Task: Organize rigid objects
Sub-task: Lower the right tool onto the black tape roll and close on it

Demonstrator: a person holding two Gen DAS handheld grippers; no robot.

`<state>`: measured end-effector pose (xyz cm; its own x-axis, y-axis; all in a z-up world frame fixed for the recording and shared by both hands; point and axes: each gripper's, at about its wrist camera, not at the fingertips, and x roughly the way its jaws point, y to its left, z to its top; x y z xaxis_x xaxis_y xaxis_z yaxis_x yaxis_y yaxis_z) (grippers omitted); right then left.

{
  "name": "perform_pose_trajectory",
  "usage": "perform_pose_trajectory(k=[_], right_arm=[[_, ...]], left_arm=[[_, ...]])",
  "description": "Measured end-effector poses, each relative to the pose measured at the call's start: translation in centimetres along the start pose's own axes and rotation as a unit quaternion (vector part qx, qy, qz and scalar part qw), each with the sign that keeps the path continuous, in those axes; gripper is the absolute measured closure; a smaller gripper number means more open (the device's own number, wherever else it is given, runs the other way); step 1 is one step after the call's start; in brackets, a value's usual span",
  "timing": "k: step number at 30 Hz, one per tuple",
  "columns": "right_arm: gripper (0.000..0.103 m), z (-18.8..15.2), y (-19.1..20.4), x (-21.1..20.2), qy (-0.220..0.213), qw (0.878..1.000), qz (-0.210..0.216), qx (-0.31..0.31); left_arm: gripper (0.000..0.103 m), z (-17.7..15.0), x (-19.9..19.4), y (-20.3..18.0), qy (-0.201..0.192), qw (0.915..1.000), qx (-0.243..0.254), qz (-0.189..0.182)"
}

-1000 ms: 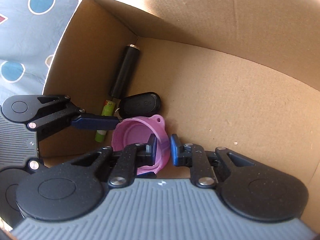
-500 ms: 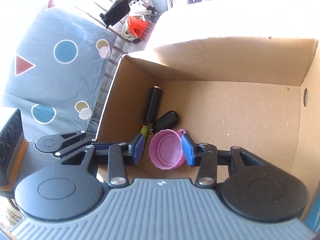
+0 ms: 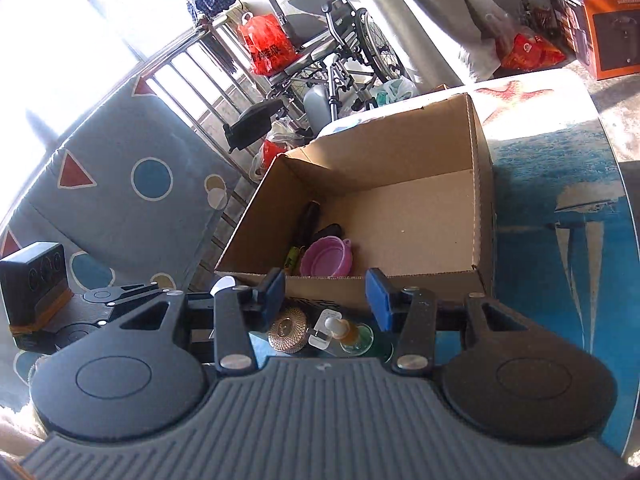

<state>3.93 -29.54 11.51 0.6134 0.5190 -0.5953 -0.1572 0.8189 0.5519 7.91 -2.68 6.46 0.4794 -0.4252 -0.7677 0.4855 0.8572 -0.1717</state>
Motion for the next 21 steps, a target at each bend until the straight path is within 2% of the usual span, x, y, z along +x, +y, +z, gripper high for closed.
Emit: perform_pose_trajectory(k=[3,5,8,12,14,21], right_arm=[[0.059,-4.2,0.2,1.4,-0.002,1.0,-0.022,-0.009],[0.059,-6.8,0.6,4.0,0.006,0.999,-0.04,-0.018],[0.059,-9.1,1.3,6.8,0.02,0.997,-0.068,-0.033],[0.059,-10.5,1.9,11.2,0.046,0.996,-0.069,-0.032],[0.059,-10.1,2.1,12.7,0.06,0.995,-0.069,-0.036],[0.066,-10.9,2.7,15.6,0.087,0.991,-0.08,-0.059]], left_arm=[[0.014,-2.2,2.2,-0.9,0.009,0.9995,0.013,0.026],[0.014,-3.3,3.6,-1.6,0.015,0.9988,0.028,0.038],[0.014,-4.3,5.2,-2.6,0.026,0.9973,0.046,0.05],[0.015,-5.6,7.3,-3.3,0.033,0.9949,0.075,0.059],[0.015,-5.9,7.9,-3.5,0.035,0.9941,0.081,0.062],[0.03,-6.7,9.3,-4.2,0.044,0.9911,0.104,0.07]])
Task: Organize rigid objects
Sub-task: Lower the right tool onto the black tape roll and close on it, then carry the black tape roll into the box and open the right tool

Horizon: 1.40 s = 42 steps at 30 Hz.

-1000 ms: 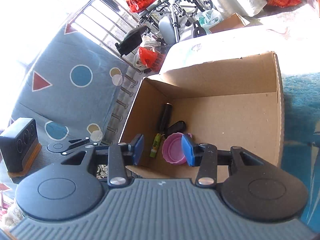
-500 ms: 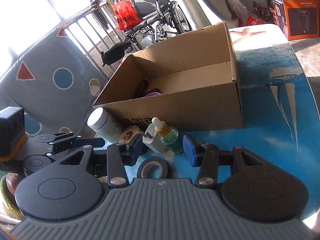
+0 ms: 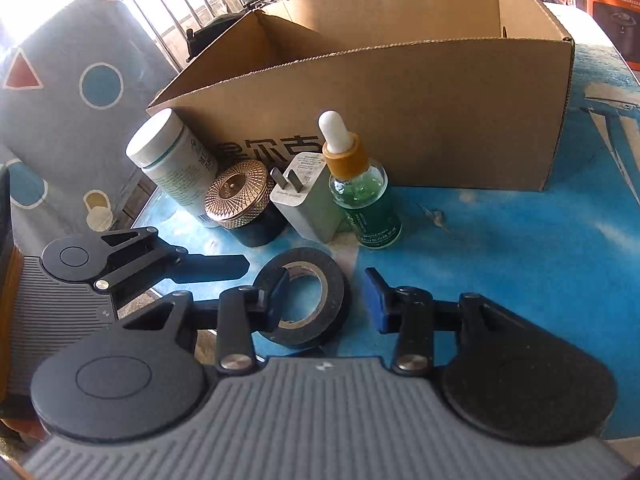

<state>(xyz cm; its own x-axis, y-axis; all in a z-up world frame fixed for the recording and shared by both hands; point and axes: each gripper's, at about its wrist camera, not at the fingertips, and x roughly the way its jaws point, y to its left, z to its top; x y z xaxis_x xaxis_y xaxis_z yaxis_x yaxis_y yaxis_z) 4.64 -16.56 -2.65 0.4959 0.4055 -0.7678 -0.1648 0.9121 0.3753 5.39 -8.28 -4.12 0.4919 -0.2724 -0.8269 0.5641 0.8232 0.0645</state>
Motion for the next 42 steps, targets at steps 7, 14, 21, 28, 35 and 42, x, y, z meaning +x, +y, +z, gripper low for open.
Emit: perform_pose_trajectory(k=[7,14,21,28,35,42], right_arm=[[0.077,0.1,0.3,1.1,0.012,1.0,-0.013,-0.014],[0.083,0.3,0.8,1.5,0.005,0.999,-0.026,-0.029],[0.083,-0.1,0.7,1.1,-0.004,0.999,-0.028,-0.018],[0.083,-0.5,0.9,-0.6,-0.019,0.999,-0.031,-0.014],[0.083,-1.6,1.5,-3.2,-0.051,0.998,-0.038,-0.017],[0.083,-1.5,2.3,-8.4,-0.118,0.991,-0.055,-0.023]], left_arm=[[0.036,-0.4,0.4,0.5,0.0,1.0,-0.004,-0.003],[0.037,-0.8,0.3,0.9,-0.009,0.9999,-0.007,-0.011],[0.037,-0.6,-0.1,0.7,-0.014,0.9998,-0.004,-0.012],[0.037,-0.5,-1.3,0.1,-0.026,0.9996,0.007,-0.01],[0.037,-0.4,-3.9,-1.4,-0.052,0.9982,0.029,-0.002],[0.037,1.2,-7.9,-2.9,-0.114,0.9921,0.051,-0.002]])
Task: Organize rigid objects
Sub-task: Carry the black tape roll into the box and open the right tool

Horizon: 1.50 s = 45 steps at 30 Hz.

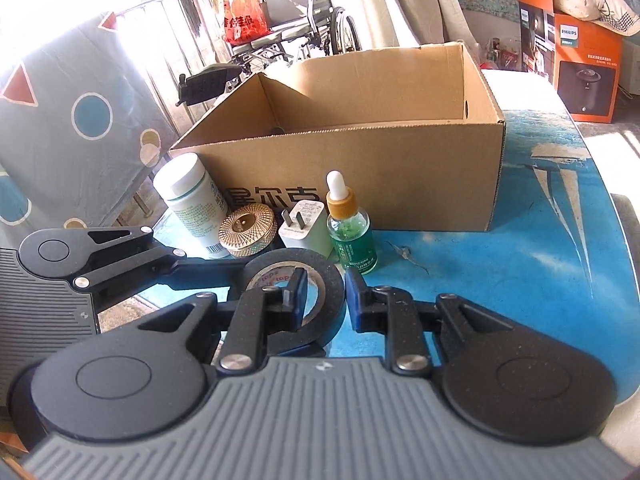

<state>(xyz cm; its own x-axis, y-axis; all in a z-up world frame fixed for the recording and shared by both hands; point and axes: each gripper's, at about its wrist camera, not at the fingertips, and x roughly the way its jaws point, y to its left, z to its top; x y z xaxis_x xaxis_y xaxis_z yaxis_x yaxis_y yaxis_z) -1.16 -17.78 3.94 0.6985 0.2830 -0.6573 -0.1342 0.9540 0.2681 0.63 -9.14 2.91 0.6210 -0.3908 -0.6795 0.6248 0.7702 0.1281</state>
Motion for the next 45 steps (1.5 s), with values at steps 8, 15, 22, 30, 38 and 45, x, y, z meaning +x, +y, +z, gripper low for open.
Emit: perform_pose_trajectory(k=[8,15,22,30,38,45], right_arm=[[0.083,6.1,1.7,-4.8,-0.092,0.993,-0.021,-0.069],[0.083,14.9,1.1,-3.3,-0.079,0.992,0.009,-0.095],[0.083,23.0,-1.8,8.4,0.077,0.995,0.041,-0.058],[0.083,22.7,-5.1,22.9,0.245,0.968,0.056,0.008],[0.084,21.6,-4.9,29.8,0.298,0.953,0.052,-0.002],[0.083,22.1,-2.9,31.2,0.29,0.955,0.062,-0.02]], left_arm=[[0.037,5.8,-3.7,0.6,-0.084,0.9944,0.045,0.044],[0.037,12.6,-2.0,5.5,-0.064,0.9963,0.035,0.045],[0.037,15.4,7.6,14.0,0.076,0.9958,-0.046,-0.024],[0.037,12.9,19.1,21.2,0.217,0.9608,-0.15,-0.087],[0.037,10.2,24.1,24.2,0.285,0.9368,-0.182,-0.089],[0.037,9.3,24.0,26.8,0.282,0.9401,-0.184,-0.051]])
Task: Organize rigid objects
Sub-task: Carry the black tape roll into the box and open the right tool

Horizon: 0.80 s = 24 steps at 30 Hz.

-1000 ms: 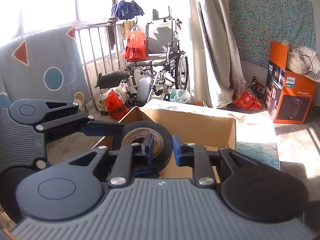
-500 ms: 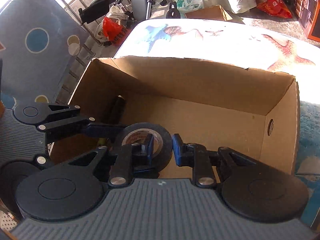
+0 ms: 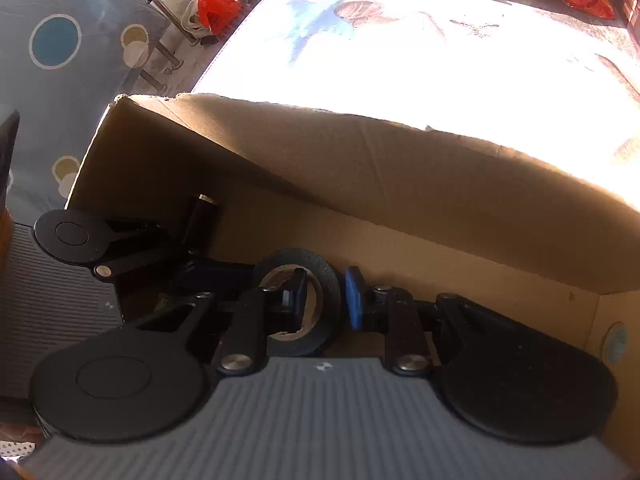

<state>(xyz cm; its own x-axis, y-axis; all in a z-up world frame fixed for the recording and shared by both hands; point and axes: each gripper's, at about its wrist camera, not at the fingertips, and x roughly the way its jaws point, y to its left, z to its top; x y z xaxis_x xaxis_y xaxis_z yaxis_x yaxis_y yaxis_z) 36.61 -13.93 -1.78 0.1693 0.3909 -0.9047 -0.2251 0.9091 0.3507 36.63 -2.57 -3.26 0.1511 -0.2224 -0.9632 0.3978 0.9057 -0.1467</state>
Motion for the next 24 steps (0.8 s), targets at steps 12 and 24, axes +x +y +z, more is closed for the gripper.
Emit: perform_pose_trajectory(k=[12,24], right_arm=[[0.077,1.1,-0.1,1.1,-0.036,0.998,0.042,0.037],[0.061,-1.0,-1.6,-7.6,-0.115,0.984,0.103,0.084]], left_arm=[[0.035,-1.0,-1.1,1.1,-0.025,0.998,-0.023,0.053],[0.026,-2.2,-7.6,-1.2,-0.116,0.9921,0.002,0.046]])
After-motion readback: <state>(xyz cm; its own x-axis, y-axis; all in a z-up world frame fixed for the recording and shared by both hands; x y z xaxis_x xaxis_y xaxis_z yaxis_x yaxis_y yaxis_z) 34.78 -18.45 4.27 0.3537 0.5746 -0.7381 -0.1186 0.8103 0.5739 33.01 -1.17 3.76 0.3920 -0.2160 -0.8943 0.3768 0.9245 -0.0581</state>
